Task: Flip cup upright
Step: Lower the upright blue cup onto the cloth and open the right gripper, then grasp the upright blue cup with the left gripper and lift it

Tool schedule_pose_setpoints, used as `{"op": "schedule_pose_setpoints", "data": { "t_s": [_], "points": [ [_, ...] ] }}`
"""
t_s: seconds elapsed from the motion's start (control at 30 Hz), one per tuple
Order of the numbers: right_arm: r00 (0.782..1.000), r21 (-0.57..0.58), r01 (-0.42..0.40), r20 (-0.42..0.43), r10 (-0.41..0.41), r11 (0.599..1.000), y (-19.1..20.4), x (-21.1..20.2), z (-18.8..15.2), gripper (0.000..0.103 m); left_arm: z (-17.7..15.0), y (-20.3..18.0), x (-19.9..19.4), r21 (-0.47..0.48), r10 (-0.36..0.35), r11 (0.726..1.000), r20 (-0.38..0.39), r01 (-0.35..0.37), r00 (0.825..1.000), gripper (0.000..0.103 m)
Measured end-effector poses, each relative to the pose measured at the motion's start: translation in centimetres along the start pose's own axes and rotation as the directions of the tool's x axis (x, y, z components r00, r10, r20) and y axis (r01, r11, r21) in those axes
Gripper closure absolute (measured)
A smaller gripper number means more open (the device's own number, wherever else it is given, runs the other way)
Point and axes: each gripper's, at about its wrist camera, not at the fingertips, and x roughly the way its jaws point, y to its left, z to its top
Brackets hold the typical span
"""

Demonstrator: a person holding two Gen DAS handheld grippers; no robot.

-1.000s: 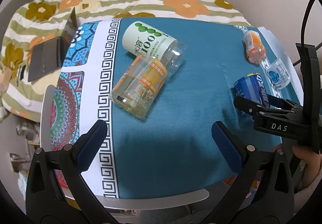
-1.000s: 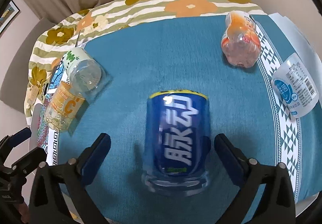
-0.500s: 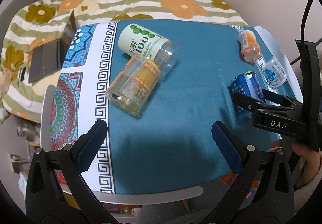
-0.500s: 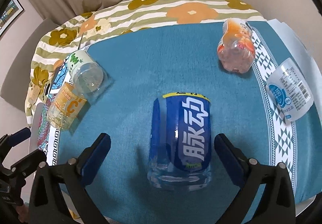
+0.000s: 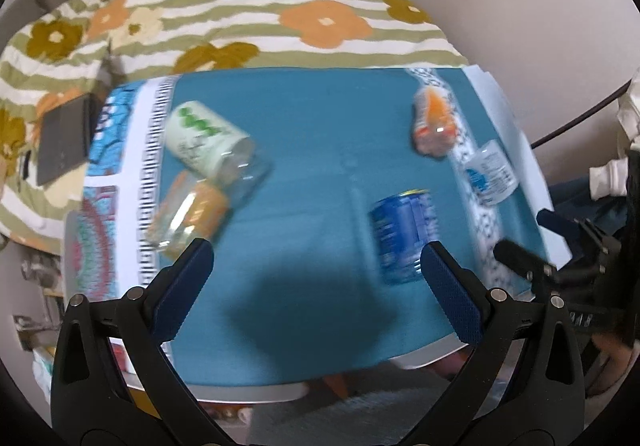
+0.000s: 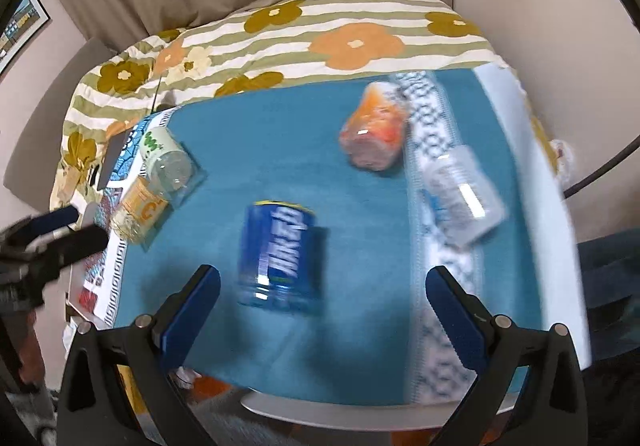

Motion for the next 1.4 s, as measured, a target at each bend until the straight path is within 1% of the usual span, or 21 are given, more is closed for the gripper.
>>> {"op": "schedule_pose_setpoints", "data": {
  "t_s": [0.1, 0.23, 0.33, 0.4, 0.5, 0.6, 0.67, 0.8, 1.0, 1.03, 1.23, 1.4],
  "points": [
    [1.000, -0.035, 0.020, -0.001, -0.020, 0.999, -1.9, -0.9, 0.2, 0.000, 1.4, -2.6, 1.5, -0.003, 0.004, 1.000, -0.052, -0.004, 0.999, 0.000],
    [0.998, -0.061, 0.055, 0.021, -0.054, 0.997, -4.3, -1.6, 0.6, 0.000, 2.6, -5.3, 4.4, -0.033, 0.006, 0.999, -0.139, -0.011, 0.990, 0.000],
    [0.999, -0.066, 0.044, 0.030, -0.042, 0.997, -6.4, -1.3, 1.1, 0.000, 3.0, -6.7, 7.0, -0.053, 0.031, 0.998, -0.203, -0.042, 0.979, 0.000],
    [0.999, -0.076, 0.041, 0.033, -0.039, 0.996, -7.6, -0.8, 1.5, 0.000, 3.0, -7.3, 8.7, -0.079, 0.032, 0.995, -0.250, -0.053, 0.968, 0.000],
    [0.999, -0.097, 0.035, 0.025, -0.032, 0.995, -8.8, 0.0, 2.1, 0.000, 3.0, -7.8, 10.3, -0.111, 0.038, 0.991, -0.288, -0.072, 0.957, 0.000],
    [0.999, -0.130, 0.029, 0.021, -0.026, 0.991, -9.6, 0.8, 2.7, 0.000, 3.2, -8.1, 11.6, -0.126, 0.050, 0.988, -0.310, -0.093, 0.949, 0.000],
    [0.999, -0.149, 0.029, 0.021, -0.026, 0.988, -9.9, 1.3, 3.0, 0.000, 3.3, -8.3, 12.5, -0.130, 0.059, 0.986, -0.329, -0.107, 0.943, 0.007],
    [1.000, -0.166, 0.009, 0.015, -0.006, 0.986, -10.6, 2.1, 3.6, 0.000, 3.4, -8.3, 13.8, -0.147, 0.068, 0.981, -0.360, -0.128, 0.930, 0.012],
    [1.000, -0.185, -0.005, 0.014, 0.008, 0.983, -11.0, 2.9, 4.4, 0.000, 3.4, -8.3, 14.9, -0.153, 0.063, 0.979, -0.399, -0.134, 0.915, 0.030],
    [1.000, -0.185, -0.005, 0.016, 0.009, 0.983, -11.0, 3.0, 4.5, 0.000, 3.3, -8.3, 15.0, -0.152, 0.061, 0.980, -0.404, -0.132, 0.913, 0.037],
    [1.000, -0.177, -0.010, 0.027, 0.015, 0.984, -11.2, 3.0, 5.0, 0.000, 3.5, -8.2, 15.1, -0.144, 0.046, 0.983, -0.410, -0.114, 0.911, 0.039],
    [0.999, -0.166, -0.002, 0.045, 0.010, 0.986, -11.2, 2.6, 4.9, 0.000, 3.7, -8.3, 14.8, -0.127, 0.042, 0.987, -0.403, -0.102, 0.914, 0.039]
  ]
}}
